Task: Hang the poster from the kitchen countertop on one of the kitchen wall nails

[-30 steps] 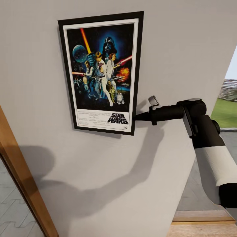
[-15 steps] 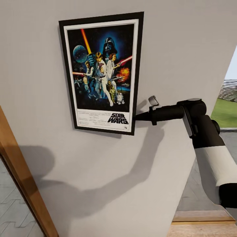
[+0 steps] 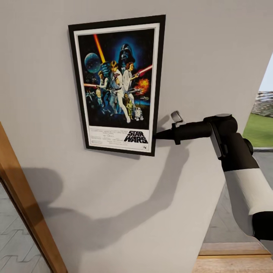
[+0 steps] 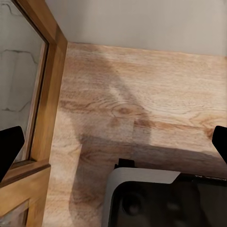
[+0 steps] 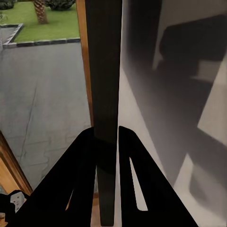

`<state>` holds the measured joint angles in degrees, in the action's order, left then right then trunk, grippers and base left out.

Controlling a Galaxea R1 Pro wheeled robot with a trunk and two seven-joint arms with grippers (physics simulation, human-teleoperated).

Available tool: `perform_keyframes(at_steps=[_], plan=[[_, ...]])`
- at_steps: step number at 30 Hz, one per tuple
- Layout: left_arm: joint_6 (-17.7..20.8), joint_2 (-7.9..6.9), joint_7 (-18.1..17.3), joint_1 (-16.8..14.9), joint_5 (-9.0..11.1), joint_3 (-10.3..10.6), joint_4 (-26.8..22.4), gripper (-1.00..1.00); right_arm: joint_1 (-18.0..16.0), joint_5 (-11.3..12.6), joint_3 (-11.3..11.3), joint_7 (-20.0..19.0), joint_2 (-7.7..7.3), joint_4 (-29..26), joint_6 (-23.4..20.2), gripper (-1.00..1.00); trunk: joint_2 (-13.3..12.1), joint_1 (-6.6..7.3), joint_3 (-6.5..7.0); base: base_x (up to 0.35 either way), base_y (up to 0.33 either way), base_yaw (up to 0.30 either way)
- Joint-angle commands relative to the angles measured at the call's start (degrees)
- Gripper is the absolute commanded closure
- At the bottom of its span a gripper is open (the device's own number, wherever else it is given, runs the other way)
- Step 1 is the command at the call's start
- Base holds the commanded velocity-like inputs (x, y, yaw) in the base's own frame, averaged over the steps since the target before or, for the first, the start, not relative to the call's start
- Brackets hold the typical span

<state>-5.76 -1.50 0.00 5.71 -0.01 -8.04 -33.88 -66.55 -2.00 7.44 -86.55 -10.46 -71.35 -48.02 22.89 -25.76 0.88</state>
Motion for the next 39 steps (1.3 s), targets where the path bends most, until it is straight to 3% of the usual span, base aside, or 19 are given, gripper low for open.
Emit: perform_keyframes(at_steps=[1,7,11,22,34,39], plan=[[-0.11,0.01,0.0,0.03,0.0,-0.04,-0.05,-1.0,0.02,-0.19,0.03,-0.38,-0.02,-0.02,-0.78,1.0,0.03,-0.02,-0.01,0.0,0.0,0.0],[-0.12,0.01,0.0,0.01,0.01,-0.04,-0.05,-1.0,1.4,-0.12,0.04,-0.45,0.0,-0.06,-0.61,1.0,0.03,-0.02,-0.01,0.0,0.0,0.0],[-0.1,0.01,0.0,0.0,-0.02,-0.04,-0.05,-1.0,3.06,-0.07,0.1,-0.56,0.0,-0.15,3.26,1.0,0.03,-0.02,-0.01,0.0,0.0,0.0],[-0.07,0.01,0.0,0.02,-0.04,-0.04,-0.05,-1.0,6.89,-0.1,0.04,-0.63,-0.05,-3.1,3.88,1.0,0.03,-0.02,-0.01,0.0,0.0,0.0],[-0.07,0.01,0.0,0.01,-0.05,-0.04,-0.05,-1.0,7.39,-0.1,-0.15,-0.63,-0.08,-3.53,3.85,1.0,0.03,-0.02,-0.01,0.0,0.0,0.0],[-0.1,0.0,0.0,0.02,-0.04,-0.04,-0.05,-1.0,7.4,-0.11,-2.13,-0.58,-0.09,-3.58,3.7,1.0,0.03,-0.02,-0.01,0.0,0.0,0.0]])
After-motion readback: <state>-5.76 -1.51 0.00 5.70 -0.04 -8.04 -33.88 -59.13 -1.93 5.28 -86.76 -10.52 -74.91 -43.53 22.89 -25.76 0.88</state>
